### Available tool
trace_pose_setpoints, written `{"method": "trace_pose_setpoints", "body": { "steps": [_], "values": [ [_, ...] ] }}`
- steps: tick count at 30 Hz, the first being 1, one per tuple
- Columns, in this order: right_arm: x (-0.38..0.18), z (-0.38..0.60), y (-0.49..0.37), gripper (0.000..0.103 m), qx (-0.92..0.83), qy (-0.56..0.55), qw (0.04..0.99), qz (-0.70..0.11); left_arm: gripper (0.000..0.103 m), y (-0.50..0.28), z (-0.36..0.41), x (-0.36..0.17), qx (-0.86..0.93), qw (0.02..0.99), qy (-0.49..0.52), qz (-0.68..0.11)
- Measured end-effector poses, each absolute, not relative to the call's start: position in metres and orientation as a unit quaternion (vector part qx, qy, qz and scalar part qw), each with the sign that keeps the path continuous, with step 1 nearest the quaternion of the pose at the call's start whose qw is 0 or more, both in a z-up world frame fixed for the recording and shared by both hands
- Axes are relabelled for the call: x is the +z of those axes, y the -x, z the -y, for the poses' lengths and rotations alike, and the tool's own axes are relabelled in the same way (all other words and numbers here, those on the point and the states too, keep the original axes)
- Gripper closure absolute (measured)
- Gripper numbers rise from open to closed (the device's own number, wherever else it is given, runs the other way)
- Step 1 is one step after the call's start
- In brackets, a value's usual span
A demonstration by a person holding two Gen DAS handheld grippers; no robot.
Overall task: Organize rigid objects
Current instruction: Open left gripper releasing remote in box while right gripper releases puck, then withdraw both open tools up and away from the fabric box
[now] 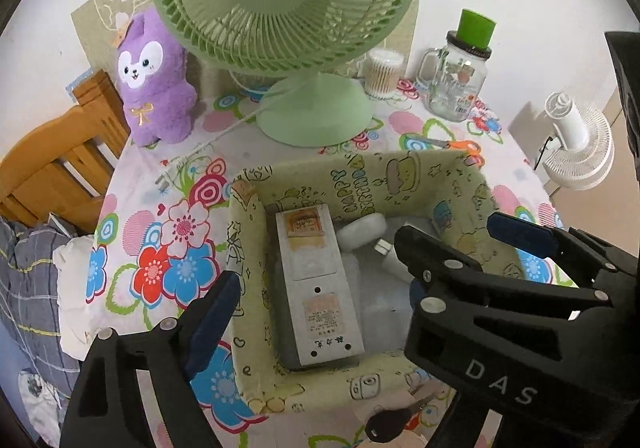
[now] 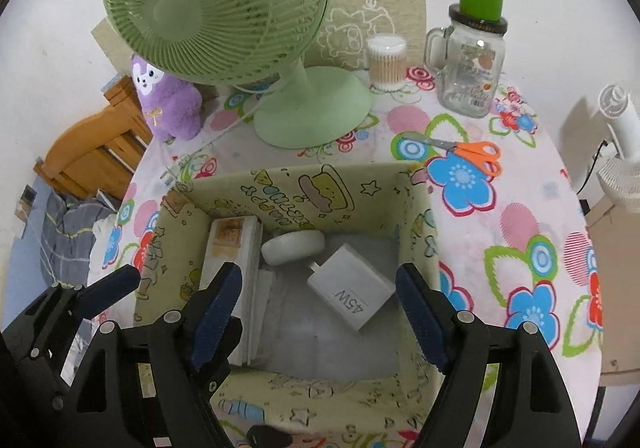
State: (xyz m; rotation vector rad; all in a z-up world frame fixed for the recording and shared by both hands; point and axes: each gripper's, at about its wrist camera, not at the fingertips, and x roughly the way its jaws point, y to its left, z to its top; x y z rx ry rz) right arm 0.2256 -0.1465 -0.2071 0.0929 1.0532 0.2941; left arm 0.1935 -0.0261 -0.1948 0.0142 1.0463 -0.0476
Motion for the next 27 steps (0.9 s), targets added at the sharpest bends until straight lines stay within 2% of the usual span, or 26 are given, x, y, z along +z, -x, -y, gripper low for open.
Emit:
{"method": "trace_pose_setpoints", "body": {
  "steps": [11, 15, 27],
  "values": [
    [-0.173, 0.153, -0.196, 0.021, 0.127, -0.037, 0.870, -0.475, 0.012, -0.171, 0.032, -0.167, -0.033, 0.879, -0.011, -0.475],
    [-0.162, 0.155, -0.186, 0.017, 0.120, -0.035, 0.875, -0.467, 0.012, -0.162, 0.033, -0.158, -0.032, 0.883, -0.011, -0.467],
    [-0.133, 0.164, -0.155, 0.013, 0.107, -0.028, 0.888, -0.446, 0.011, -0.137, 0.032, -0.136, -0.028, 0.893, -0.009, -0.449]
  ]
}}
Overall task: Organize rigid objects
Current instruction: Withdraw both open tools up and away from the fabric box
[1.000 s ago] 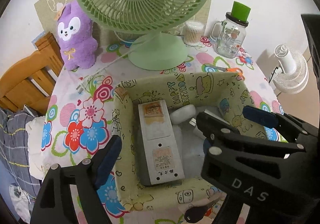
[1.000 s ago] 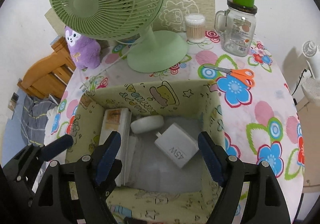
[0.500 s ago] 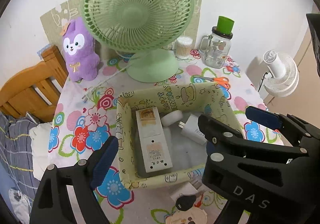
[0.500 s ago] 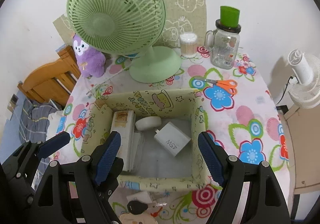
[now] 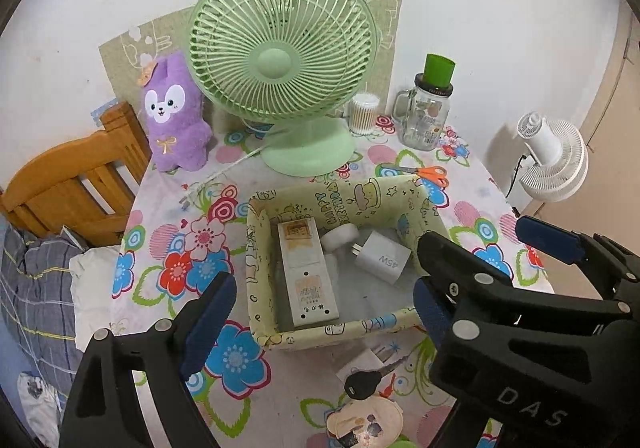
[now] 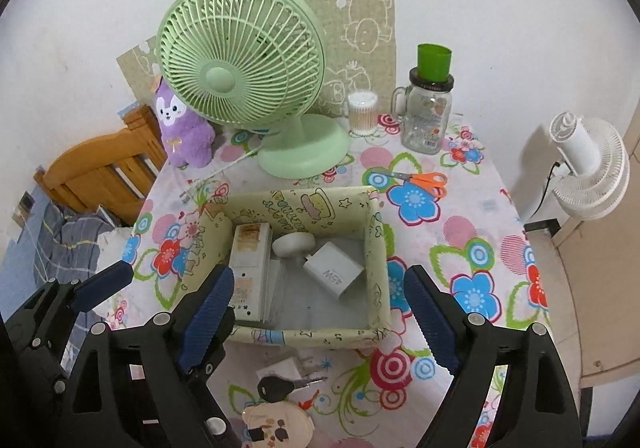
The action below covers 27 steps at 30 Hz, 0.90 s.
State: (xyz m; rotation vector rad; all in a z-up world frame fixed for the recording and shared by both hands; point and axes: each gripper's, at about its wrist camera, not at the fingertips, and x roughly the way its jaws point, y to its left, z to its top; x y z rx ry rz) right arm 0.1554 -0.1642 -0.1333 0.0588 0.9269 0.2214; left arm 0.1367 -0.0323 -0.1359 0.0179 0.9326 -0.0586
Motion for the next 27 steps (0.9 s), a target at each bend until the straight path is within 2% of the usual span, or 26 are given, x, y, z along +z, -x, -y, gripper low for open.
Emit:
{"method": "trace_pose_setpoints", "body": {
  "steps": [27],
  "values": [
    [-0.099, 0.180, -0.098, 0.011, 0.077, -0.032, 0.909, -0.409, 0.010, -0.088, 0.019, -0.112, -0.038, 0.904, -0.007, -0.425]
  ]
}}
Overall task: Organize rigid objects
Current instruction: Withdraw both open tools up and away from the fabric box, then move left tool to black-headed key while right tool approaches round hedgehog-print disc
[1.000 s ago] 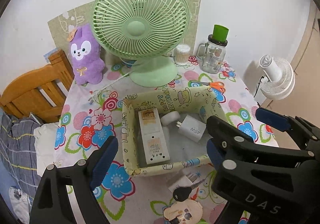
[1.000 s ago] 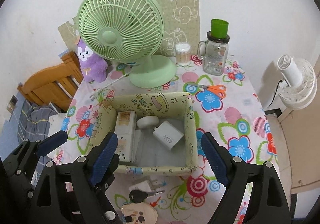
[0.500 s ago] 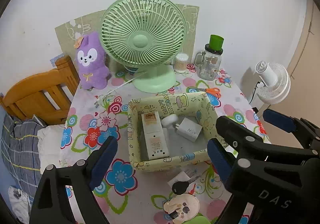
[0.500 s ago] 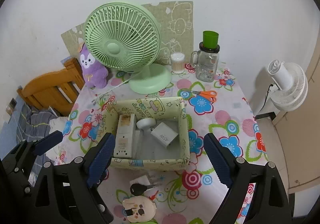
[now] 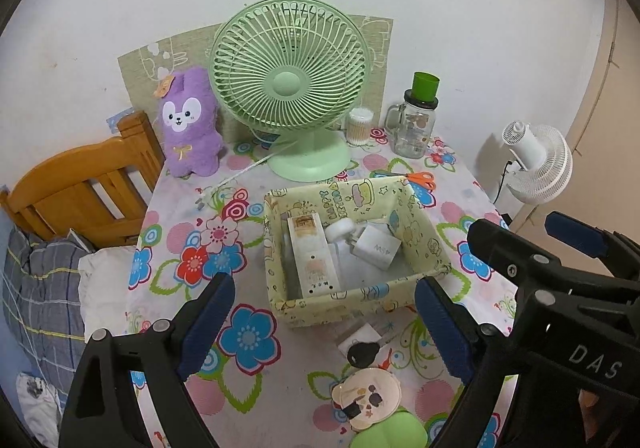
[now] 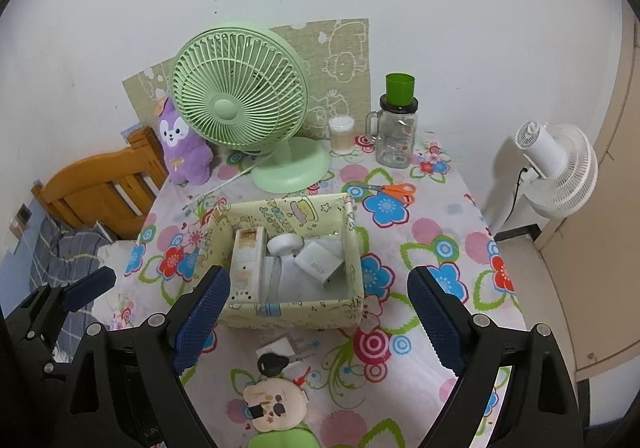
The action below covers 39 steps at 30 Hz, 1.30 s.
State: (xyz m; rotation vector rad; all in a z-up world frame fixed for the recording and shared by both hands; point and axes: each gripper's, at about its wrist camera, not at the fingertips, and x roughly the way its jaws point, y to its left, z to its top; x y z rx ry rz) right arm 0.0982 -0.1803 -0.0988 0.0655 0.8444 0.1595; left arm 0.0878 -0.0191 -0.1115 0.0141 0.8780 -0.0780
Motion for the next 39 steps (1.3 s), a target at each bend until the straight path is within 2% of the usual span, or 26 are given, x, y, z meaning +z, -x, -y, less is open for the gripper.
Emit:
{"method": "trace_pose_setpoints", "body": {
  "steps": [39],
  "values": [
    [-0.155, 0.181, -0.047, 0.011, 0.057, -0.023, 0.897, -0.438, 0.010, -0.048, 0.024, -0.167, -0.084, 0.894, -0.032, -0.439]
  ]
}}
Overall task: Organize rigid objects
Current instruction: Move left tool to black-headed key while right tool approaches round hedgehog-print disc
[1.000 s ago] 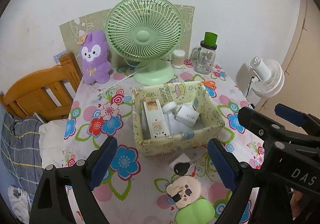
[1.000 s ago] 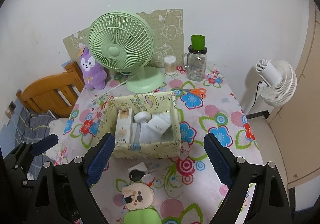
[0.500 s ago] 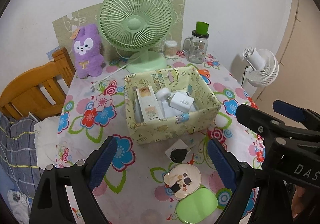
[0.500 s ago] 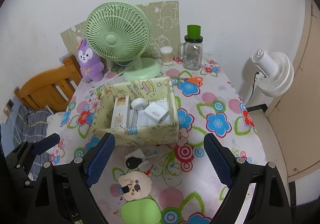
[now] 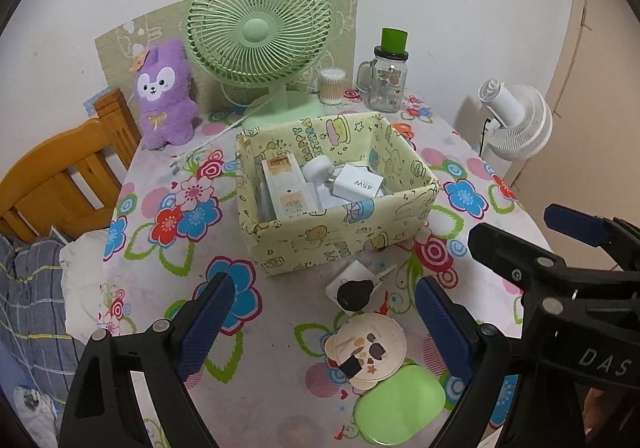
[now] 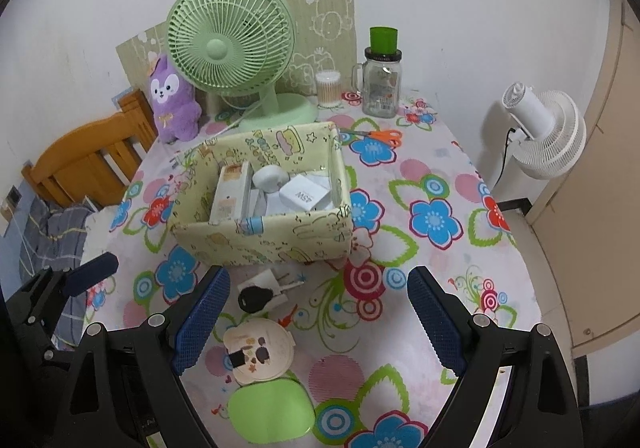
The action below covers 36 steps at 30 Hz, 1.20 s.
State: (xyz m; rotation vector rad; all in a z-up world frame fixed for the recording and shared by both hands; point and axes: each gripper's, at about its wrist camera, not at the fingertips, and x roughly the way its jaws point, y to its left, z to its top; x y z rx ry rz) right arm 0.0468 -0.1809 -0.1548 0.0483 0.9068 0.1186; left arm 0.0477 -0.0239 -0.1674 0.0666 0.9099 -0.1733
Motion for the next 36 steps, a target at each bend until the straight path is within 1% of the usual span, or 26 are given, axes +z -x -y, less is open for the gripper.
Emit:
{"method": "trace_pose_setpoints", "body": {
  "steps": [25, 36],
  "values": [
    [-0.215, 0.185, -0.058, 0.011, 0.042, -0.013, 0.878, -0.476, 0.012, -0.063, 0.038, -0.225, -0.122, 0.881, -0.057, -0.453],
    [-0.245, 0.193, -0.072, 0.011, 0.032, -0.017, 0.866, -0.498, 0.016, -0.074, 0.047, -0.249, -0.125, 0.880, -0.077, -0.452]
  ]
}}
